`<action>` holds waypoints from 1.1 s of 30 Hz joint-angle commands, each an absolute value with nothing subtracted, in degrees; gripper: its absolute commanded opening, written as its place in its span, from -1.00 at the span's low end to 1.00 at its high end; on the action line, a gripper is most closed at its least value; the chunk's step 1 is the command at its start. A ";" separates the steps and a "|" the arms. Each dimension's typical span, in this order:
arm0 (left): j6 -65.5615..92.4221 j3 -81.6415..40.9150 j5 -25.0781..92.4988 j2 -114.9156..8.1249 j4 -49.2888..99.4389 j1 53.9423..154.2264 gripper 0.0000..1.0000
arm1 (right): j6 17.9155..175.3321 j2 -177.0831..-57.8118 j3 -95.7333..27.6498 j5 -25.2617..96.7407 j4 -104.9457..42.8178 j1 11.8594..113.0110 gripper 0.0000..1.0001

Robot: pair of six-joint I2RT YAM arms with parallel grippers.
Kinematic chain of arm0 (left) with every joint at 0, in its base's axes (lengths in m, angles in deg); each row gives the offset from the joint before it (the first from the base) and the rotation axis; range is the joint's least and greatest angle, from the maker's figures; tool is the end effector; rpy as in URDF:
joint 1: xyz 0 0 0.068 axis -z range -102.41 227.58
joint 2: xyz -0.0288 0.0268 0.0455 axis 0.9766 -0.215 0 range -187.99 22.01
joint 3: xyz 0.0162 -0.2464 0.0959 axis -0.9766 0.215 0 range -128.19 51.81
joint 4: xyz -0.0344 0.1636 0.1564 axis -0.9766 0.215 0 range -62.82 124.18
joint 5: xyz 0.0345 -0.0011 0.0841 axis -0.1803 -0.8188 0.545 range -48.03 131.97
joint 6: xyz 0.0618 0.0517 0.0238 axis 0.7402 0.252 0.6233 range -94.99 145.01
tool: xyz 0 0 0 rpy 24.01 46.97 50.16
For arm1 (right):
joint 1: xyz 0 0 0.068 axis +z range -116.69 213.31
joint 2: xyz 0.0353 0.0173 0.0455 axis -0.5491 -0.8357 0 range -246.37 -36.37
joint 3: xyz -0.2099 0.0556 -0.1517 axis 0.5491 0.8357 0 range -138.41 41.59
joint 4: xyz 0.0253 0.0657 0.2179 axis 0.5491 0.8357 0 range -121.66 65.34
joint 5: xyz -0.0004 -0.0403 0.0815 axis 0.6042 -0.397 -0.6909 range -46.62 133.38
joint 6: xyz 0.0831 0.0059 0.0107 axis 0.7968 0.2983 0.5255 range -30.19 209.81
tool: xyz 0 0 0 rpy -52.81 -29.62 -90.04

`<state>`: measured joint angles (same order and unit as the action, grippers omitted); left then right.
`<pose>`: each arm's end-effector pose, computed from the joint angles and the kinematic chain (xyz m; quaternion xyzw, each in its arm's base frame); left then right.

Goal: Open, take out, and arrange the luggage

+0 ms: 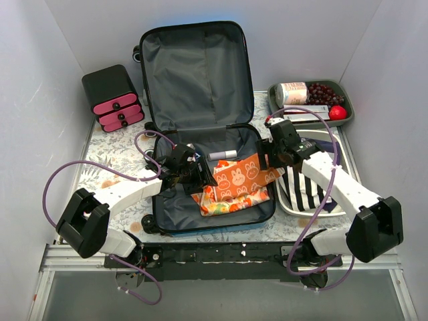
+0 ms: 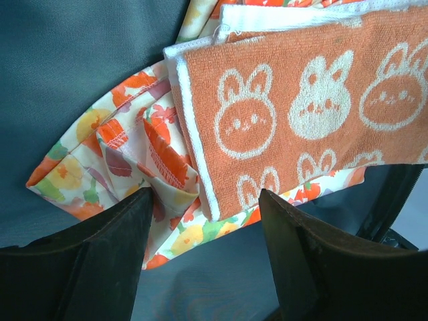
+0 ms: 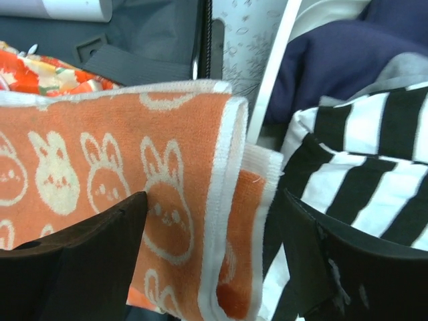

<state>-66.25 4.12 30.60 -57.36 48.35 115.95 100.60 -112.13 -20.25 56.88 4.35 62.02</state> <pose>0.2036 -0.1798 0.1892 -0.3919 0.8586 -0.3267 0.0499 0.2443 0.1142 0.2579 -0.1056 0.9279 0.0111 0.3575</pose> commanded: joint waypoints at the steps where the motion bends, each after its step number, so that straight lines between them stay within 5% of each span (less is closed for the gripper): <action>1: -65.96 3.12 31.51 -56.83 48.71 116.17 0.28 | 101.41 -111.17 -18.44 48.05 3.06 60.20 0.50; 3: -65.87 3.03 31.78 -57.00 48.71 116.17 0.28 | 101.67 -109.68 -18.00 45.50 1.66 60.11 0.22; 6: -65.34 3.03 33.52 -57.62 49.94 116.17 0.27 | 101.76 -107.48 -18.26 44.08 0.78 59.94 -0.67; 8: -65.08 2.85 34.41 -57.88 51.43 116.17 0.26 | 101.50 -105.55 -18.78 45.22 0.42 59.94 -0.97; 17: -65.25 4.08 35.38 -57.09 51.96 116.17 0.26 | 105.19 -96.42 -19.32 64.19 0.87 57.48 -0.97; 28: -64.46 3.65 34.41 -57.18 51.96 116.17 0.25 | 116.87 -85.85 -10.35 76.77 -12.76 43.78 -0.97; 33: -64.20 3.47 33.97 -56.39 52.05 116.26 0.25 | 125.64 -85.94 -8.42 80.29 -8.12 38.24 -0.97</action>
